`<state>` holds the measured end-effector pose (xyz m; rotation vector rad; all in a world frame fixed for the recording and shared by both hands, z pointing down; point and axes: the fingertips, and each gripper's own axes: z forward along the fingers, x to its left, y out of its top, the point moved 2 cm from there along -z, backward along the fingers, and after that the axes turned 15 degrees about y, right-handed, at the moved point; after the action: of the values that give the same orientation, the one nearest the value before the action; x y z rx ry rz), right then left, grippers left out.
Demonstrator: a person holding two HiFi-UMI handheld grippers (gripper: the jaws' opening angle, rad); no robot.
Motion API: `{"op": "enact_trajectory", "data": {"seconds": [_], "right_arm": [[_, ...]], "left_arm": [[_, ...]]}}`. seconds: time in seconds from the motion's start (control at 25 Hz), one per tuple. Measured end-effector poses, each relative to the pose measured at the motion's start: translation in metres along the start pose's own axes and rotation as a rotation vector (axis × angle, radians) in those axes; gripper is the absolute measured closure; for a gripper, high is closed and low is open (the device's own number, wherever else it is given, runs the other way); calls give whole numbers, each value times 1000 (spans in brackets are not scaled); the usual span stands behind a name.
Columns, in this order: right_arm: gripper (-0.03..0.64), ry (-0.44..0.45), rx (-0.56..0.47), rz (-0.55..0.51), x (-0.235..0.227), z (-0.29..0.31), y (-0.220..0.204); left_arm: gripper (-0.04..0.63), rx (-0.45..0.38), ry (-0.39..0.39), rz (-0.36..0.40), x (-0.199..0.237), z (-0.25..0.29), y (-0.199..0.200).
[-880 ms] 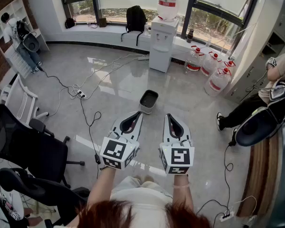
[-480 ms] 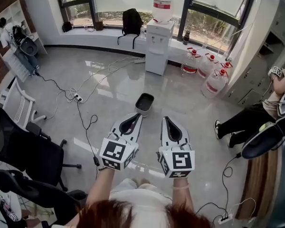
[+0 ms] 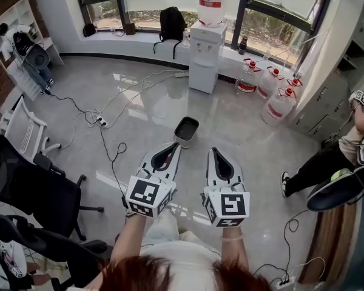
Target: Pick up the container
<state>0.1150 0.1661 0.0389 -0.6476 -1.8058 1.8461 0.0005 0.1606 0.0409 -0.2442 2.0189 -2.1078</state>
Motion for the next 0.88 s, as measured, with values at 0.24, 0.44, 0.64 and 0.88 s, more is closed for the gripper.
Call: {"op": "enact_trajectory", "data": {"seconds": [0.24, 0.44, 0.64, 0.88], "right_arm": [[594, -13, 13, 11, -18, 26, -7], [594, -27, 14, 19, -32, 56, -12], [594, -39, 9, 28, -41, 92, -11], [594, -54, 12, 54, -50, 144, -16]], "left_arm": [[578, 2, 4, -12, 16, 30, -3], [578, 0, 5, -11, 35, 57, -4], [578, 8, 7, -14, 62, 85, -6], [578, 14, 2, -12, 100, 120, -12]]}}
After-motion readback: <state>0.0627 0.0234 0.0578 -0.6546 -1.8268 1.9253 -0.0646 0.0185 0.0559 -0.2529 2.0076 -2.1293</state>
